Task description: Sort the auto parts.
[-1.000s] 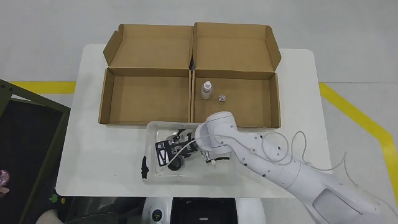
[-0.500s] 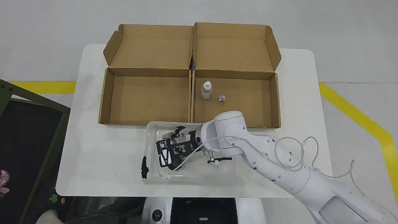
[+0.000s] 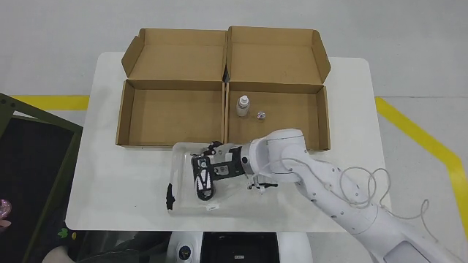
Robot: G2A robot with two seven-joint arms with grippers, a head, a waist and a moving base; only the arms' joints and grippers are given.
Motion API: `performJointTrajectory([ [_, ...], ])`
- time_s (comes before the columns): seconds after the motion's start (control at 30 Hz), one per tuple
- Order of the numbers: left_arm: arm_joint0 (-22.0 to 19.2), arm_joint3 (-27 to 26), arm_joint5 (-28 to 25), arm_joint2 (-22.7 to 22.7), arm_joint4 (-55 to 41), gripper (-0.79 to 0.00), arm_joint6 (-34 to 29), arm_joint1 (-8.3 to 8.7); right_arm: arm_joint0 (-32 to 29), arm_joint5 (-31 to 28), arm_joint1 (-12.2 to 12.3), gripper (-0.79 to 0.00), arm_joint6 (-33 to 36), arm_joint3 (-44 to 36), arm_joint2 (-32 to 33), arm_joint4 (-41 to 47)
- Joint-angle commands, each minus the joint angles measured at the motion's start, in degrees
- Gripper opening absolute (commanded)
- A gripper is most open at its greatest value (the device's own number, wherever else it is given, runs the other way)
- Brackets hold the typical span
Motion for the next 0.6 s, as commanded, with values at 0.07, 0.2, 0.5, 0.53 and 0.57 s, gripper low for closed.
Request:
performJointTrajectory([
  [0.07, 0.00, 0.00, 0.00, 0.00, 0.00, 0.000, 0.00, 0.00, -0.57, 0.25, 0.34, -0.785, -1.61, -0.77, 1.68, -0.21],
  [0.2, 0.00, 0.00, 0.00, 0.00, 0.00, 0.000, 0.00, 0.00, -0.92, 0.65, 0.56, -0.785, -2.97, -1.29, 3.04, -0.21],
  [0.5, 0.00, 0.00, 0.00, 0.00, 0.00, 0.000, 0.00, 0.00, -0.32, 0.39, 0.55, -0.785, -6.38, -0.88, 4.66, 1.37],
  [0.53, 0.00, 0.00, 0.00, 0.00, 0.00, 0.000, 0.00, 0.00, -0.18, 0.32, 0.53, -0.785, -6.61, -0.80, 4.75, 1.50],
  [0.57, 0.00, 0.00, 0.00, 0.00, 0.00, 0.000, 0.00, 0.00, -0.08, 0.37, 0.50, -0.785, -6.83, -0.70, 4.82, 1.65],
])
